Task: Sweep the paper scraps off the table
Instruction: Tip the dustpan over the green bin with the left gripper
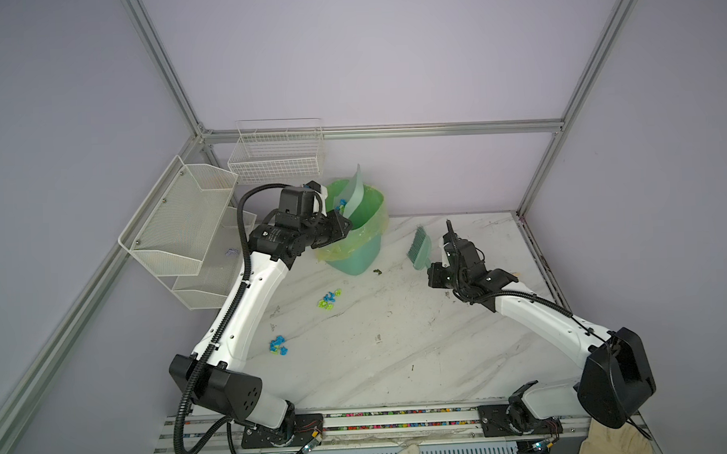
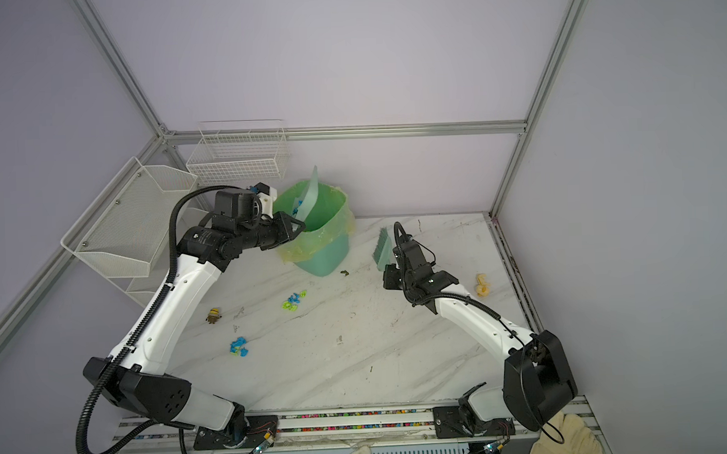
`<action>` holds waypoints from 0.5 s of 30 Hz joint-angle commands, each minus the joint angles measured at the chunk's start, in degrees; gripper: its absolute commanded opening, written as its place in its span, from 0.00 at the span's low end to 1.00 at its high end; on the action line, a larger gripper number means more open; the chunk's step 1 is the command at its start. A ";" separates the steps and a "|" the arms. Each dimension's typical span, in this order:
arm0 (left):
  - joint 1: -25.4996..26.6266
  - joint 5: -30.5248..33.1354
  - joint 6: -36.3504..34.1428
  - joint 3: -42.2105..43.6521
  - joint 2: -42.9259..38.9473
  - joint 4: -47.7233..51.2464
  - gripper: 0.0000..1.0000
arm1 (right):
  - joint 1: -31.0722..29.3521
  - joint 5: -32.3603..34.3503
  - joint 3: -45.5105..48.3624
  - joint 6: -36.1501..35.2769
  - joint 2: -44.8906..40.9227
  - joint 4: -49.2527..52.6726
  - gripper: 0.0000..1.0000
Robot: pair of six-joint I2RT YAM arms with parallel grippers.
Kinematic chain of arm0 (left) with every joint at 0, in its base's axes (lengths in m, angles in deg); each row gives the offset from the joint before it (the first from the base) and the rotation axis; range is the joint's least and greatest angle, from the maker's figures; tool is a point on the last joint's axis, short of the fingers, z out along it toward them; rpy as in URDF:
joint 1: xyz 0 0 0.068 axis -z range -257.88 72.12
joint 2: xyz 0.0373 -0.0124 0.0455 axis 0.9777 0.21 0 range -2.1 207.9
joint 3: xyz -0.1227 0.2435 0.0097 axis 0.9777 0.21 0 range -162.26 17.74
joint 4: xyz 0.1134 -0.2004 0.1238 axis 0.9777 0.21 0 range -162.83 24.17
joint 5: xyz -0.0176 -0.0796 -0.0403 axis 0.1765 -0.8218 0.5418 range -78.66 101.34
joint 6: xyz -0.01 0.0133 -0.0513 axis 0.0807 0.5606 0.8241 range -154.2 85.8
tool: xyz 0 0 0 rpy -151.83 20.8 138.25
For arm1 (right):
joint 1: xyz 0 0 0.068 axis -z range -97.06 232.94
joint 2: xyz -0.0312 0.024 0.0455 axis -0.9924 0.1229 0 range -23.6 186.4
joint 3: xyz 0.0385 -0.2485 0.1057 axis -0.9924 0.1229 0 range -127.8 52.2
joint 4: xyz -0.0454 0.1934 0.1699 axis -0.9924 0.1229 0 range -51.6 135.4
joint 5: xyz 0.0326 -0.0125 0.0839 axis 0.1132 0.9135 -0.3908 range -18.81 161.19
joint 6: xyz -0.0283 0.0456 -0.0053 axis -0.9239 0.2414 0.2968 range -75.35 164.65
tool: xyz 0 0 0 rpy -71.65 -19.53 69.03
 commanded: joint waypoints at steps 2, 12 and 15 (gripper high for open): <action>-3.99 -21.19 10.88 10.07 -2.32 -20.38 0.00 | 0.27 -0.41 -0.59 -0.23 0.16 -1.62 0.00; -8.93 -33.54 30.41 21.45 -1.93 -47.18 0.00 | 0.27 -0.32 1.08 0.59 -1.93 -1.75 0.00; -9.69 -34.53 34.71 23.13 -2.05 -52.95 0.00 | 0.29 -0.41 1.19 0.57 -2.41 -2.01 0.00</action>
